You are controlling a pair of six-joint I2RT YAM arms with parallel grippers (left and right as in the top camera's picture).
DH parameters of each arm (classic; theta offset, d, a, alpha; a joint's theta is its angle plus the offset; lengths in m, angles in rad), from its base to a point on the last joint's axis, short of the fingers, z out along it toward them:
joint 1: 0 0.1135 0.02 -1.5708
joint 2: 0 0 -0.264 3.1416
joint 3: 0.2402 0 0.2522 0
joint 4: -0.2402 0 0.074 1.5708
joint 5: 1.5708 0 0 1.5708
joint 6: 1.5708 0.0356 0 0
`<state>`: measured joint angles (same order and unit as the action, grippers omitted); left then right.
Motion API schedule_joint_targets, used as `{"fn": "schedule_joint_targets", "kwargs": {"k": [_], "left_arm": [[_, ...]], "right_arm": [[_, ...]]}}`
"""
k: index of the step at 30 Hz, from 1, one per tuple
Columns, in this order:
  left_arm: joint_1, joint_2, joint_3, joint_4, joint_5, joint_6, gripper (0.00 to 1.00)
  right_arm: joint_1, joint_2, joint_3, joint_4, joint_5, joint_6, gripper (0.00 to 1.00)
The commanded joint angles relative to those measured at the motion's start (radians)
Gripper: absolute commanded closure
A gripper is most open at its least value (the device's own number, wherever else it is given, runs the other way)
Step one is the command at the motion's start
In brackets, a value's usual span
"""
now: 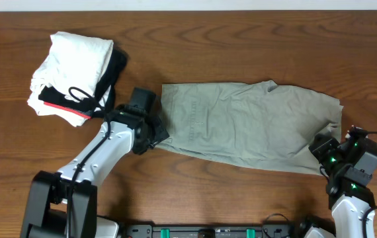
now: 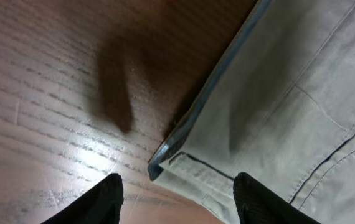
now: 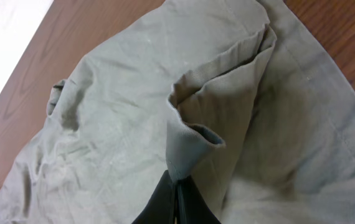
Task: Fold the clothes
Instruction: 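Grasp the pants' left waistband corner with the left gripper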
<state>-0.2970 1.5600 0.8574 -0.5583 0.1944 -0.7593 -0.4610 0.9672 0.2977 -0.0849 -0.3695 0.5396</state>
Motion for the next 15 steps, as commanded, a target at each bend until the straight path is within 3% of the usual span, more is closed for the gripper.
{"fn": "schedule_joint_targets", "kwargs": {"k": [1, 15], "left_arm": [[0.003, 0.006, -0.006, 0.014, -0.023, -0.002, 0.41], [0.003, 0.014, -0.036, 0.113, -0.023, 0.084, 0.42]], "right_arm": [[-0.009, -0.007, -0.003, -0.003, -0.001, -0.018, 0.99], [-0.009, -0.007, -0.003, -0.005, 0.0, -0.018, 0.98]]}}
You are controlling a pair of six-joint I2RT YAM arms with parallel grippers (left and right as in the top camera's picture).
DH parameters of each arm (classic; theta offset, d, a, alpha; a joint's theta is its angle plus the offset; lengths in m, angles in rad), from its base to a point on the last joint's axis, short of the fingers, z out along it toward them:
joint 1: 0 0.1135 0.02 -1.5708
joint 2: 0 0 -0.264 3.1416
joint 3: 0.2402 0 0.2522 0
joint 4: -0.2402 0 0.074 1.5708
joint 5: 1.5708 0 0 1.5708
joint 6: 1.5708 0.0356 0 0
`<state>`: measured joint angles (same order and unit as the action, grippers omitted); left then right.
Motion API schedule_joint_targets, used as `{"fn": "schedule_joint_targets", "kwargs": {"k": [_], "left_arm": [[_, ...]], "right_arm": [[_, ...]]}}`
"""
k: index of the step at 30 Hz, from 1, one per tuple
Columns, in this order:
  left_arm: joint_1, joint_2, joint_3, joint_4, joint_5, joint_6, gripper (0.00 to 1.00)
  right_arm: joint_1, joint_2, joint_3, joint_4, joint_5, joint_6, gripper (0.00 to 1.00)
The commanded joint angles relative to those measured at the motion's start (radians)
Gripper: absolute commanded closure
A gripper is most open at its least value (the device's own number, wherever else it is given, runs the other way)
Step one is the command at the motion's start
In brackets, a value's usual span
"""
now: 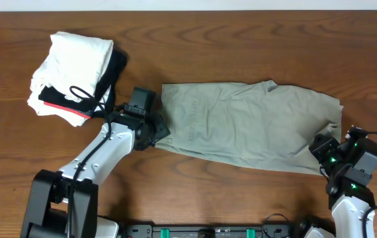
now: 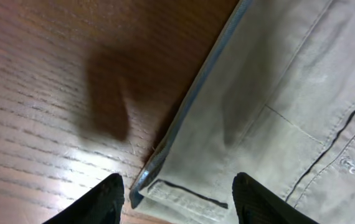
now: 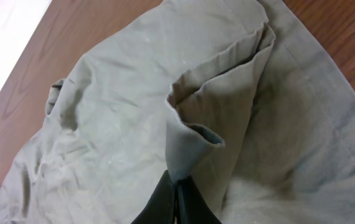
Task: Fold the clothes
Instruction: 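Grasp the pants' left waistband corner with the left gripper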
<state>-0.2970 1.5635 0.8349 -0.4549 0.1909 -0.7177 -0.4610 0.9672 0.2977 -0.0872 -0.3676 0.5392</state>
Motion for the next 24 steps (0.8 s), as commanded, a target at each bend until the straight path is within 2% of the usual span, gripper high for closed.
{"fn": "schedule_joint_targets", "kwargs": {"k": [1, 7, 9, 11, 24], "left_arm": [[0.003, 0.011, -0.013, 0.011, -0.02, 0.045, 0.42], [0.003, 0.011, -0.014, 0.012, -0.019, 0.104, 0.43], [0.003, 0.011, -0.014, 0.01, -0.019, 0.116, 0.5], [0.003, 0.011, -0.014, 0.008, -0.019, 0.119, 0.51], [0.003, 0.011, -0.051, 0.022, -0.02, 0.119, 0.52]], "right_arm": [[-0.009, -0.007, -0.003, -0.003, -0.002, -0.018, 0.98], [-0.009, -0.007, -0.003, -0.002, -0.002, -0.018, 0.98], [-0.009, -0.007, -0.003, -0.005, 0.001, -0.018, 0.97], [-0.009, -0.007, -0.003, -0.007, 0.005, -0.017, 0.97], [-0.009, -0.007, -0.003, -0.007, 0.005, -0.017, 0.98]]}}
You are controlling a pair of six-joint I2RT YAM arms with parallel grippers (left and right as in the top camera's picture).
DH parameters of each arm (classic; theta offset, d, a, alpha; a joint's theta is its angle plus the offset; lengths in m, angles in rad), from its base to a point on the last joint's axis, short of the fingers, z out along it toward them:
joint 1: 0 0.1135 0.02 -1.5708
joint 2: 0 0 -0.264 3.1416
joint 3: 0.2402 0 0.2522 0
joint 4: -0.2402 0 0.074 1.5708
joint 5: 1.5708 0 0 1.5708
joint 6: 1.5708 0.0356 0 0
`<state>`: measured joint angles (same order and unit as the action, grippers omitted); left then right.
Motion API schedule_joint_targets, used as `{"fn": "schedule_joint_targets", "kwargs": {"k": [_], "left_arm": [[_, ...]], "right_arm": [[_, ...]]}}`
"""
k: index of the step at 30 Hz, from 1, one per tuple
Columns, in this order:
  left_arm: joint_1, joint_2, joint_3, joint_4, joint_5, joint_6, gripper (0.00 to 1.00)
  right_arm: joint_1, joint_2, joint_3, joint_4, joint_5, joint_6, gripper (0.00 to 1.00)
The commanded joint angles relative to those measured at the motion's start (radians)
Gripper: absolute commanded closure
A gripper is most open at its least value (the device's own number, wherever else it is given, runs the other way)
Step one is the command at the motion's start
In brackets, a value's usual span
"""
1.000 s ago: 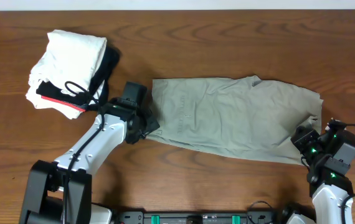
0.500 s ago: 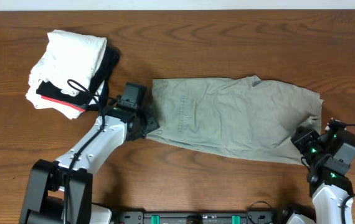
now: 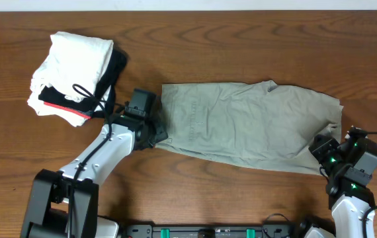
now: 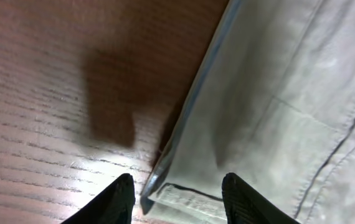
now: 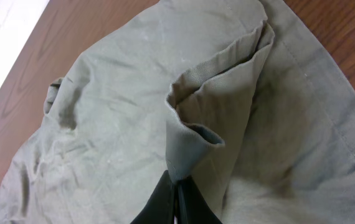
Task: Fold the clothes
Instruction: 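Grasp the pants' left waistband corner with the left gripper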
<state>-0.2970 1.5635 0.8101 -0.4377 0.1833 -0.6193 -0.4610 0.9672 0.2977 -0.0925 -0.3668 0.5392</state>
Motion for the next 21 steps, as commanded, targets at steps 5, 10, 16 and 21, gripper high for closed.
{"fn": "schedule_joint_targets", "kwargs": {"k": [5, 10, 16, 21], "left_arm": [[0.003, 0.011, -0.042, 0.033, -0.012, 0.02, 0.52], [0.003, 0.011, -0.042, 0.033, -0.011, 0.021, 0.52], [0.003, 0.011, -0.042, 0.033, -0.011, 0.021, 0.51], [0.003, 0.011, -0.061, 0.063, -0.011, 0.021, 0.42]], "right_arm": [[-0.009, -0.007, -0.003, -0.002, 0.004, -0.017, 0.97], [-0.009, -0.007, -0.003, -0.002, 0.004, -0.017, 0.97], [-0.009, -0.007, -0.003, -0.002, 0.004, -0.017, 0.97], [-0.009, -0.007, -0.003, -0.002, 0.004, -0.017, 0.97]]}}
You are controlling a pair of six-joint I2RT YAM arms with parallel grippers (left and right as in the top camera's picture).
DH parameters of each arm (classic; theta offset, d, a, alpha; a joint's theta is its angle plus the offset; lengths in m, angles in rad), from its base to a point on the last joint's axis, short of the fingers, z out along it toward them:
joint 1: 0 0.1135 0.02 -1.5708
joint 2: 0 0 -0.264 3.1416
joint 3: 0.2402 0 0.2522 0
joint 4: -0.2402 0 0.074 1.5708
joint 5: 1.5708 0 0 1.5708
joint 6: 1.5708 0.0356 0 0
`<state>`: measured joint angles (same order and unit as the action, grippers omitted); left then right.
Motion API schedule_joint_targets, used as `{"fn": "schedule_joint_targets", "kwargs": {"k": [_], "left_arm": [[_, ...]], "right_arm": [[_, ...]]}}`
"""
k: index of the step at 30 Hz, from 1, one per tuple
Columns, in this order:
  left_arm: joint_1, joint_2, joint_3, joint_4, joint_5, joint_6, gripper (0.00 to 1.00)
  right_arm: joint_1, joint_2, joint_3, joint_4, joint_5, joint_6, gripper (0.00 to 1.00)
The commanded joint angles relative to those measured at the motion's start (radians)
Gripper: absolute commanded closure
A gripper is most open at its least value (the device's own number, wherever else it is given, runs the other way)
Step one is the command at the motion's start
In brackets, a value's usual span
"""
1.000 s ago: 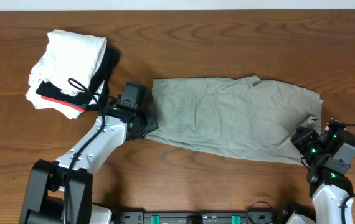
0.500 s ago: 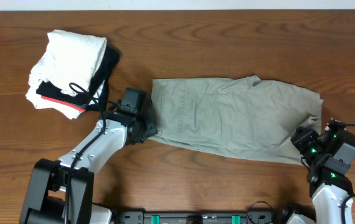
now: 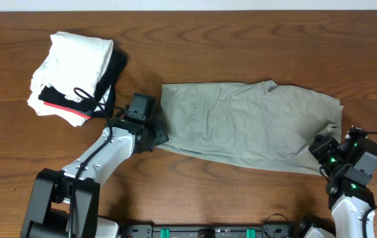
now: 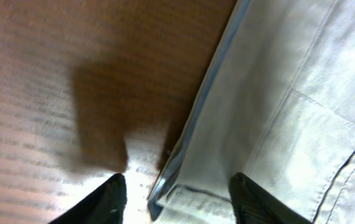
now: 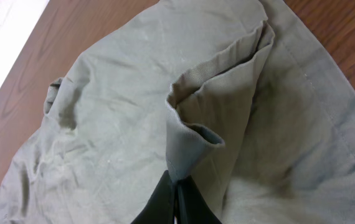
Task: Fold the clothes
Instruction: 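Grasp the pants' left waistband corner with the left gripper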
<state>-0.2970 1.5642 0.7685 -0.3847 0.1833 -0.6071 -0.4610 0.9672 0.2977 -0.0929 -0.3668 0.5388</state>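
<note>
Grey-green shorts (image 3: 248, 129) lie spread flat across the middle of the table. My left gripper (image 3: 157, 137) is open low at their near left corner, and in the left wrist view the hemmed corner (image 4: 171, 196) lies between its two dark fingers (image 4: 106, 202). My right gripper (image 3: 322, 151) is shut on a raised pinch of cloth (image 5: 187, 146) at the shorts' near right corner; the fabric stands up in a fold above the closed fingertips (image 5: 176, 196).
A pile of folded white and black clothes (image 3: 76, 73) with a red stripe sits at the far left of the wooden table (image 3: 241, 39). The table's near edge runs just below both arms.
My left gripper has shifted slightly, so the shorts' corner now sits a little further right between its fingers. The right gripper and its pinch of cloth are unchanged.
Throughout, my right gripper stayed shut on the lifted fold at the right corner. My left gripper stayed open at the left corner of the shorts, making small shifts around the hem from one moment to the following one.
</note>
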Motion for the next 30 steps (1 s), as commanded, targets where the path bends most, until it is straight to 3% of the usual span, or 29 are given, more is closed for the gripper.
{"fn": "schedule_joint_targets", "kwargs": {"k": [1, 20, 21, 25, 30], "left_arm": [[0.003, 0.011, -0.023, 0.016, -0.011, 0.009, 0.42], [0.003, 0.011, -0.027, 0.04, 0.098, 0.008, 0.47], [0.003, 0.011, -0.027, 0.04, 0.101, 0.008, 0.48], [0.003, 0.01, -0.026, 0.067, 0.124, 0.008, 0.68], [0.003, -0.002, -0.006, 0.073, 0.125, 0.004, 0.69]], "right_arm": [[-0.009, -0.007, -0.003, -0.002, 0.004, -0.017, 0.97], [-0.009, -0.007, -0.003, -0.002, 0.004, -0.017, 0.97], [-0.009, -0.007, -0.003, -0.002, 0.004, -0.017, 0.97], [-0.009, -0.007, -0.003, -0.004, 0.004, -0.017, 0.97], [-0.009, -0.007, -0.003, -0.004, 0.004, -0.017, 0.96]]}}
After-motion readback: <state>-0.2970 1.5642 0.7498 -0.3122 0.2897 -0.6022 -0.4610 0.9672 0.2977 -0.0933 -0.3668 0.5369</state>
